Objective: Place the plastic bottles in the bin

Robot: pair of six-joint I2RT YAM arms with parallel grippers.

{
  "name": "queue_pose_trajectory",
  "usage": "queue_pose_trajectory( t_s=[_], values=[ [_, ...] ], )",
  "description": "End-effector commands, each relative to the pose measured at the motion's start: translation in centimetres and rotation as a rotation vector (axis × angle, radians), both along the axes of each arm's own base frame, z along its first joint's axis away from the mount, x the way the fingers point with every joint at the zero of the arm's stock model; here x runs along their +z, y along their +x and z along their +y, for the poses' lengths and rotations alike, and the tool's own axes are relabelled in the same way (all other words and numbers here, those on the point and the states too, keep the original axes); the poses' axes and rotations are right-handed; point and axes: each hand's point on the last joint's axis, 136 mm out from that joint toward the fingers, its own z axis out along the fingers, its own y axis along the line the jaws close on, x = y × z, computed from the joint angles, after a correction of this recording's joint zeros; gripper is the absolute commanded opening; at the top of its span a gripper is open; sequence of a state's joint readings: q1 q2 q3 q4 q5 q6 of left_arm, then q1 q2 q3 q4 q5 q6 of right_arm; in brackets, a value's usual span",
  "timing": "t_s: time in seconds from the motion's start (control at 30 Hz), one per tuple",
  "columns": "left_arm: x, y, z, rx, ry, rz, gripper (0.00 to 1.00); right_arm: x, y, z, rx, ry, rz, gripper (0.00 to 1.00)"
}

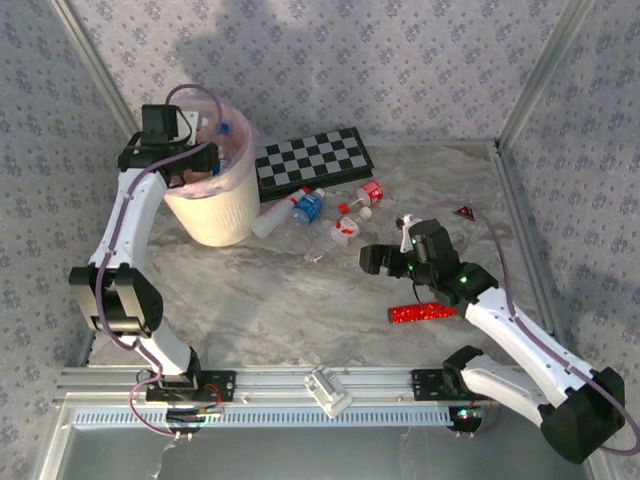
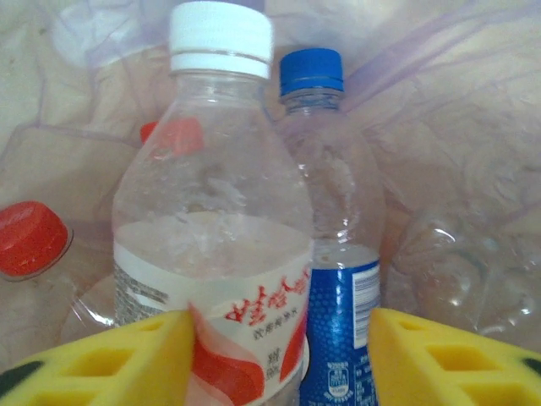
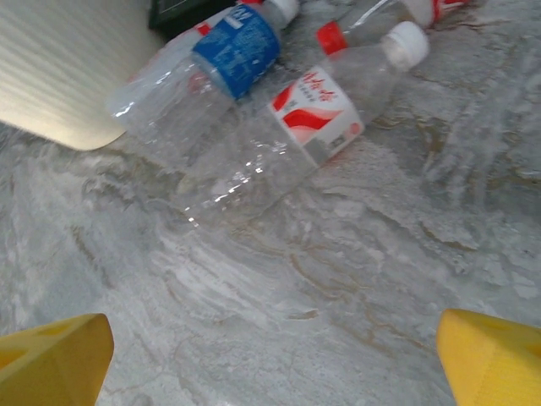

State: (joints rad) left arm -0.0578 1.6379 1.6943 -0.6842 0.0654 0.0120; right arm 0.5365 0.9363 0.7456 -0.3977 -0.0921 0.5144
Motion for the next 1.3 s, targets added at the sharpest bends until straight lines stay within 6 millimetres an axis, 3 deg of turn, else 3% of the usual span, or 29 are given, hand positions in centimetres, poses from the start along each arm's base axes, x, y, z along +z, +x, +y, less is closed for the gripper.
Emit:
queue_pose_trajectory(
  t_s=[0.0, 0.2, 0.37, 0.5, 0.63, 0.73, 0.87, 0.9, 1.1, 1.2, 1.27],
  values=[
    [0.9, -1.7, -1.2, -0.042, 0.019, 0.050, 0.67, -1.6, 0.2, -1.2, -0.077, 0.033, 0.084, 1.00],
    [7.2, -3.5, -0.9, -0.058, 0.094, -0.068, 0.83, -2.2, 0.6, -1.6, -0.110, 0.074, 0.134, 1.00],
    [13.5, -6.9, -3.3, -0.130, 0.171, -0.184, 0.93, -3.1, 1.1, -2.7, -0.167, 0.113, 0.175, 1.00],
    [17.1, -10.7, -8.0, -0.246, 0.181, -0.276, 0.98, -3.6, 1.6, -3.4, -0.198, 0.164, 0.196, 1.00],
    [17.5, -14.1, -14.0, -0.383, 0.227, -0.306, 0.99, -3.4, 1.6, -4.4, -0.216, 0.158, 0.193, 1.00],
    [14.8, -15.4, -19.0, -0.493, 0.226, -0.257, 1.00, -3.2, 1.6, -5.3, -0.232, 0.140, 0.184, 1.00],
    [8.1, -15.9, -25.8, -0.633, 0.162, -0.128, 1.00, -3.0, 1.3, -6.4, -0.262, 0.155, 0.191, 1.00],
    [5.3, -15.7, -27.0, -0.651, 0.147, -0.066, 1.00, -2.9, 1.2, -6.6, -0.267, 0.161, 0.193, 1.00],
    [-6.2, -14.7, -31.8, -0.695, 0.089, 0.180, 1.00, -2.9, 0.3, -7.5, -0.254, 0.141, 0.184, 1.00],
    [-10.6, -14.1, -32.8, -0.686, 0.132, 0.261, 1.00, -3.2, -0.1, -7.7, -0.257, 0.151, 0.193, 1.00],
    [-12.4, -13.4, -33.1, -0.670, 0.163, 0.274, 1.00, -3.5, -0.2, -7.7, -0.260, 0.157, 0.199, 1.00]
  ],
)
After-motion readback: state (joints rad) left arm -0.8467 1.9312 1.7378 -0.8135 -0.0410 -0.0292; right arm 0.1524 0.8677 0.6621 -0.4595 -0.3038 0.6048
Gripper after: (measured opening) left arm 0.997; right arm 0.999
